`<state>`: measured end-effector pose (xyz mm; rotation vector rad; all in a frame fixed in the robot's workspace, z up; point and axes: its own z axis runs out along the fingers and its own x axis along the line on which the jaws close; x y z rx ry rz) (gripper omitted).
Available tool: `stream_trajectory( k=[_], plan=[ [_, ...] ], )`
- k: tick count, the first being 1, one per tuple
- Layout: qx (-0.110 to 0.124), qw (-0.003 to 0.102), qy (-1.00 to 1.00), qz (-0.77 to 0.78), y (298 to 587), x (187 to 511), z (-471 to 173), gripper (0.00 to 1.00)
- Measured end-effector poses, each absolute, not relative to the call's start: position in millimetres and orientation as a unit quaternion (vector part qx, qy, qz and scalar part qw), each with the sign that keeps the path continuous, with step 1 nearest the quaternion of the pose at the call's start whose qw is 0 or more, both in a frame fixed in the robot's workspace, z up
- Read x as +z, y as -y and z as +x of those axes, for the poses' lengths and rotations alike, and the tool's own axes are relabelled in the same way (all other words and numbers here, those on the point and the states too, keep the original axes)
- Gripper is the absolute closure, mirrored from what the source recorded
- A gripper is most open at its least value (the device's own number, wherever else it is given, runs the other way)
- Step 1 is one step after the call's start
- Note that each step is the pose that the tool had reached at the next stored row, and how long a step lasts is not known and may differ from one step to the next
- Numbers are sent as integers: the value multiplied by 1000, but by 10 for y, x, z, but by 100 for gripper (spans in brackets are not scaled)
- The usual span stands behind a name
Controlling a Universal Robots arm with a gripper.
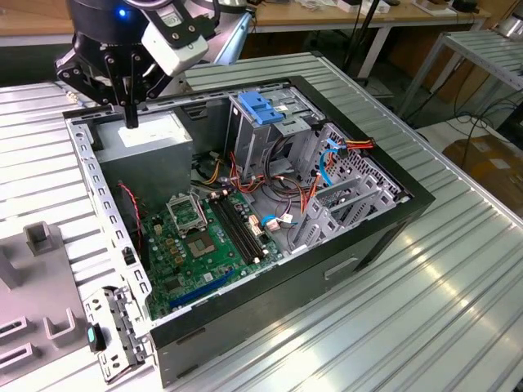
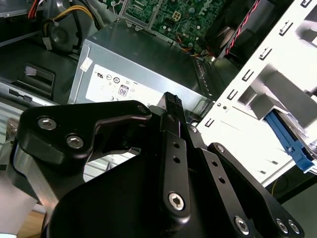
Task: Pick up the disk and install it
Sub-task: 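Reach for the disk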
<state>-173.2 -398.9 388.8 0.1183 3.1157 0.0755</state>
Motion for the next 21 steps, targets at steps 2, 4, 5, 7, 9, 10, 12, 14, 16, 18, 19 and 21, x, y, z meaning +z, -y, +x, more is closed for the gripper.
stream_trajectory(
  k=[2, 4, 5, 7, 9, 10, 12, 14, 16, 18, 19, 21],
  plan=[
    [24, 11, -999, 38, 3990, 3887, -1744, 89],
    [24, 11, -999, 38, 3989, 3886, -1757, 89],
    [24, 11, -999, 38, 3989, 3886, -1761, 89],
    [24, 11, -999, 38, 3989, 3885, -1770, 89],
    [24, 11, -999, 38, 3989, 3884, -1785, 89],
    [24, 11, -999, 38, 3989, 3884, -1791, 89],
    [24, 11, -999, 38, 3989, 3883, -1804, 89],
    [24, 11, -999, 38, 3989, 3882, -1812, 89],
    [24, 11, -999, 38, 3989, 3881, -1825, 89],
    [24, 11, -999, 38, 3989, 3880, -1837, 89],
    [24, 11, -999, 38, 3989, 3880, -1841, 89],
    [24, 11, -999, 38, 3989, 3879, -1852, 89]
  ],
)
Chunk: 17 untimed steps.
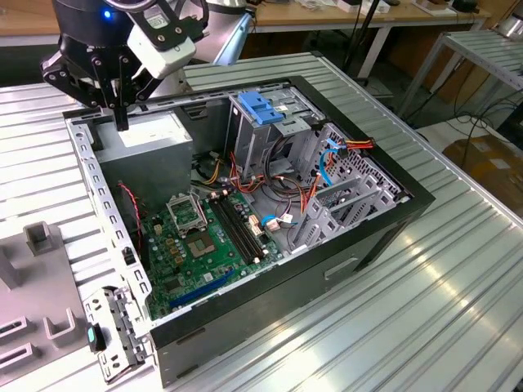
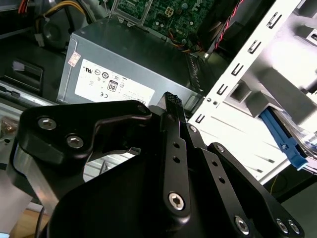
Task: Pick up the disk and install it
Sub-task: 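Reach for the disk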
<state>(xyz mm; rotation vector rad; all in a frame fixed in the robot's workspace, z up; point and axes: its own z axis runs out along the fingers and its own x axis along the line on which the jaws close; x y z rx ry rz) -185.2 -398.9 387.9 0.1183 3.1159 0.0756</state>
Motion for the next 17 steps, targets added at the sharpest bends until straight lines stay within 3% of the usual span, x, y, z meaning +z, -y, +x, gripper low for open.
stream_trajectory(
  k=[17],
  plan=[
    [24, 11, -999, 38, 3989, 3873, -1931, 89]
  ],
)
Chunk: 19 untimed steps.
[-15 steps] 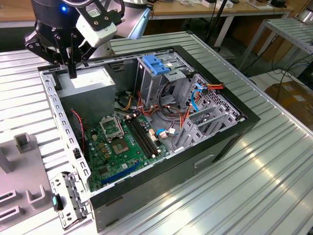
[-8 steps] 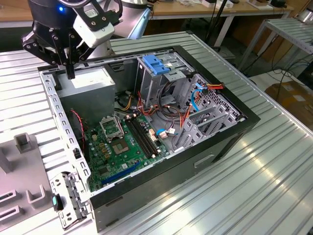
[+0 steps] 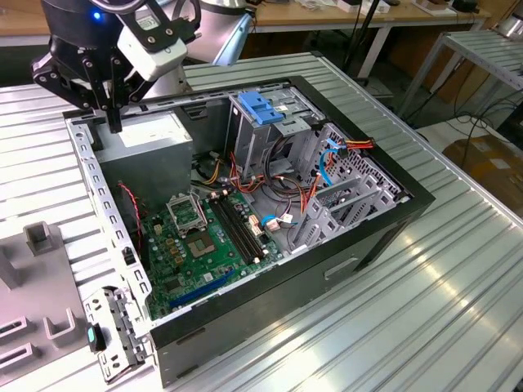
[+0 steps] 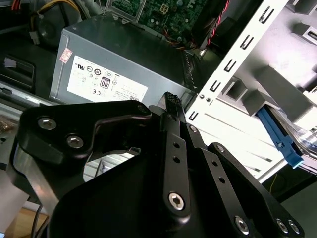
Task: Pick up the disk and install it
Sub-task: 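Reach for the disk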
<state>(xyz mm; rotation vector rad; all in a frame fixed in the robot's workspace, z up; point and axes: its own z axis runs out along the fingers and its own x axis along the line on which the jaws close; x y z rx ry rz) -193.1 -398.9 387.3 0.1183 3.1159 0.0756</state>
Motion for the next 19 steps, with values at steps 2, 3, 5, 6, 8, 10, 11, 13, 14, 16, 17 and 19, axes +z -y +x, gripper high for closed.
stream_trajectory(
  k=[2, 3, 5, 6, 8, 10, 11, 13, 14, 16, 17, 19],
  plan=[
    [24, 11, -999, 38, 3989, 3872, -1941, 89],
    [24, 11, -999, 38, 3990, 3872, -1947, 89],
    [24, 11, -999, 38, 3990, 3870, -1966, 89],
    [24, 11, -999, 38, 3989, 3870, -1972, 89],
    [24, 11, -999, 38, 3989, 3868, -2049, 89],
    [24, 11, -999, 38, 3989, 3868, -2095, 89],
    [24, 11, -999, 38, 3989, 3868, -2116, 89],
    [24, 11, -999, 38, 3987, 3867, -2183, 89],
    [24, 11, -999, 38, 3985, 3865, -2218, 89],
    [24, 11, -999, 38, 3983, 3865, -2250, 89],
    [24, 11, -999, 38, 3980, 3864, -2279, 89],
    [24, 11, -999, 38, 3976, 3863, -2309, 89]
  ],
)
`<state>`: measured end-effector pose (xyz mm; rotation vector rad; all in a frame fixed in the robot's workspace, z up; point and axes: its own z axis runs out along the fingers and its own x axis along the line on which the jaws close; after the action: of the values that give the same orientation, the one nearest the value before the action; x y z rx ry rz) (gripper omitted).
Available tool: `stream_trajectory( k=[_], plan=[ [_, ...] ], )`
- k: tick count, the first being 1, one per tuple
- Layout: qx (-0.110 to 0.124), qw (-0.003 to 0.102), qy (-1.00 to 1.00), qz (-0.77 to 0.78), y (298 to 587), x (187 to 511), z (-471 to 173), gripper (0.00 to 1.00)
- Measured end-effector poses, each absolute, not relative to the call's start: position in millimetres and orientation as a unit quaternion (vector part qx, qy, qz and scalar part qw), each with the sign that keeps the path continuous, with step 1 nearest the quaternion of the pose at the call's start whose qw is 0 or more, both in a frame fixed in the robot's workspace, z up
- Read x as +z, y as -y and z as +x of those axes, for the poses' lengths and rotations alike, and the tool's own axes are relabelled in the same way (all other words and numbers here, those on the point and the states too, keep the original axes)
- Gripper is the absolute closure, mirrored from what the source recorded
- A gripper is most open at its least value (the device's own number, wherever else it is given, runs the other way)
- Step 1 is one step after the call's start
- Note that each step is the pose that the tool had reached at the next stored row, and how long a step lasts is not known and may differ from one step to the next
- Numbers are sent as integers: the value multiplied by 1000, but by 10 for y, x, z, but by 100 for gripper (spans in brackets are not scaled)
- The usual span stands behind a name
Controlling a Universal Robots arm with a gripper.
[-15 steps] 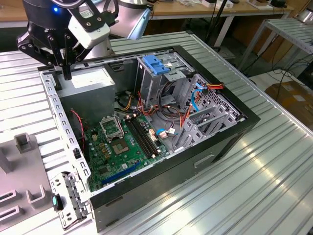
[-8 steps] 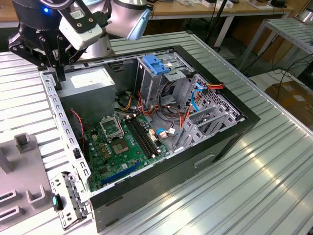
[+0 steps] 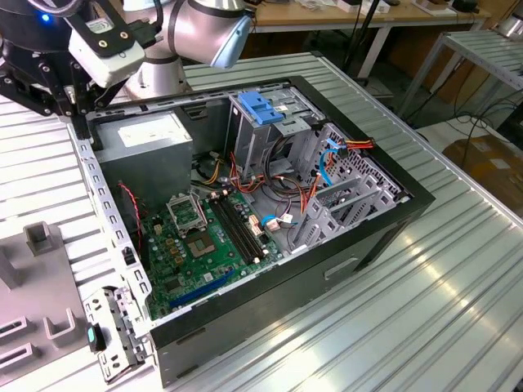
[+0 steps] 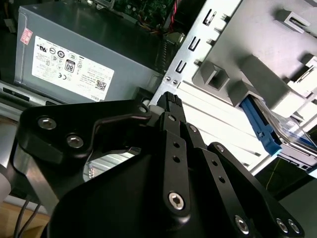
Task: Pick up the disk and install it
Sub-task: 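Reach for the disk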
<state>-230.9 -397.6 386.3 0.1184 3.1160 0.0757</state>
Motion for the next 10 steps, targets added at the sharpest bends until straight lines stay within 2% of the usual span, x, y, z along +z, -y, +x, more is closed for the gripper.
stream_trajectory(
  k=[10],
  plan=[
    [24, 11, -999, 38, 3973, 3860, -2461, 89]
  ],
)
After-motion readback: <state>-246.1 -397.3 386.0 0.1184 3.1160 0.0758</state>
